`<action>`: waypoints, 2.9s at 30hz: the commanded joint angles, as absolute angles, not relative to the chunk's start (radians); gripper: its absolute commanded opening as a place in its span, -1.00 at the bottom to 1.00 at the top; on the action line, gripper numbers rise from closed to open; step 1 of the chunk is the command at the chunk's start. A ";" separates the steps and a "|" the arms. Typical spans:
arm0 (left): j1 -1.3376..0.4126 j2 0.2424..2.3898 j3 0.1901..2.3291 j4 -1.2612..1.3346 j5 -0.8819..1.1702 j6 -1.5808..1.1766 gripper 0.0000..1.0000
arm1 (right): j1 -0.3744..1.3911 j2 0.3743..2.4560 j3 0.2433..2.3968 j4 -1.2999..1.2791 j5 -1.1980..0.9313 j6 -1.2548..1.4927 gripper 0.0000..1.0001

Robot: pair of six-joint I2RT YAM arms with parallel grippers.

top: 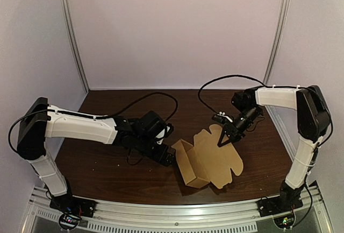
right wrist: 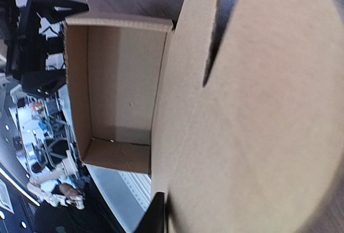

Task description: Fold the paper box

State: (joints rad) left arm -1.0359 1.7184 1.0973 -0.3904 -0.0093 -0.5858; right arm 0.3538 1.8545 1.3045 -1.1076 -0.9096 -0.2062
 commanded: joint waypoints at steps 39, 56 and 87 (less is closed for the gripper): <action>-0.951 1.304 1.322 -0.472 -0.285 -0.015 0.95 | 0.641 1.690 1.807 -1.597 -0.678 -0.677 -1.00; -0.832 1.522 1.552 -0.693 0.470 0.063 0.72 | 0.631 1.743 1.786 -1.620 -0.868 -0.681 -1.00; -0.944 1.716 1.748 -0.756 0.316 -0.010 -0.83 | 0.496 1.857 1.843 -1.487 -0.988 -0.409 -1.00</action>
State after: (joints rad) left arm -0.9134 1.6917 1.6936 -0.7708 0.2764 -0.0154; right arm 0.5175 1.8385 1.8008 -1.3518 -0.9493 -0.4606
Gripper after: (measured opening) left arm 0.073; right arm 0.016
